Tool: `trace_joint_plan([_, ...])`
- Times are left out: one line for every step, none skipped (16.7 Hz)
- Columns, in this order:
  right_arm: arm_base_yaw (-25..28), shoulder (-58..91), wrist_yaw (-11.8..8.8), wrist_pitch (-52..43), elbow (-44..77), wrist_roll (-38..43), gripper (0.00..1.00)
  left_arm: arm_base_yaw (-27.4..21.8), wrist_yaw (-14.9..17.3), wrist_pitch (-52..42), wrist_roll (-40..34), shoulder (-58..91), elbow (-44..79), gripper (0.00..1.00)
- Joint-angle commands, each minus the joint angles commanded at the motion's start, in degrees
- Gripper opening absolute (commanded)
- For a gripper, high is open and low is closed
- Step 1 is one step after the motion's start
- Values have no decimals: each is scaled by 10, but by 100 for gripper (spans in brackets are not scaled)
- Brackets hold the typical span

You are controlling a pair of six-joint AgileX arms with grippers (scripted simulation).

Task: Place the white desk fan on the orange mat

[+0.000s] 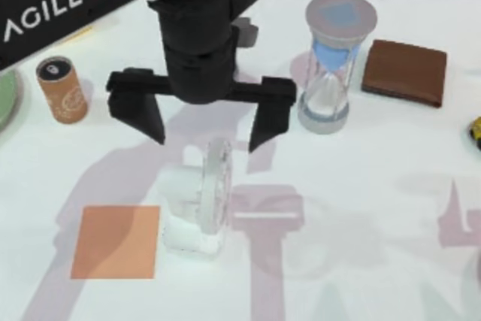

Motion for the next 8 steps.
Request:
trace_joint_plan([0, 0, 0, 0, 0, 0, 100, 0, 0, 2, 0, 0, -2, 100])
trace_joint_plan([0, 0, 0, 0, 0, 0, 100, -1, 0, 10, 1, 0, -10, 100])
trace_joint_plan([0, 0, 0, 0, 0, 0, 100, -1, 0, 23, 1, 0, -23, 100])
trace_joint_plan([0, 0, 0, 0, 0, 0, 100, -1, 0, 38, 1, 0, -39, 100])
trace_joint_plan([0, 0, 0, 0, 0, 0, 100, -1, 0, 55, 1, 0, -57, 100])
trace_joint_plan([0, 0, 0, 0, 0, 0, 100, -1, 0, 73, 1, 0, -74, 100])
trace_joint_plan([0, 0, 0, 0, 0, 0, 100, -1, 0, 90, 1, 0, -90, 100])
trace_joint_plan([0, 0, 0, 0, 0, 0, 100, -2, 0, 103, 1, 1, -103, 100])
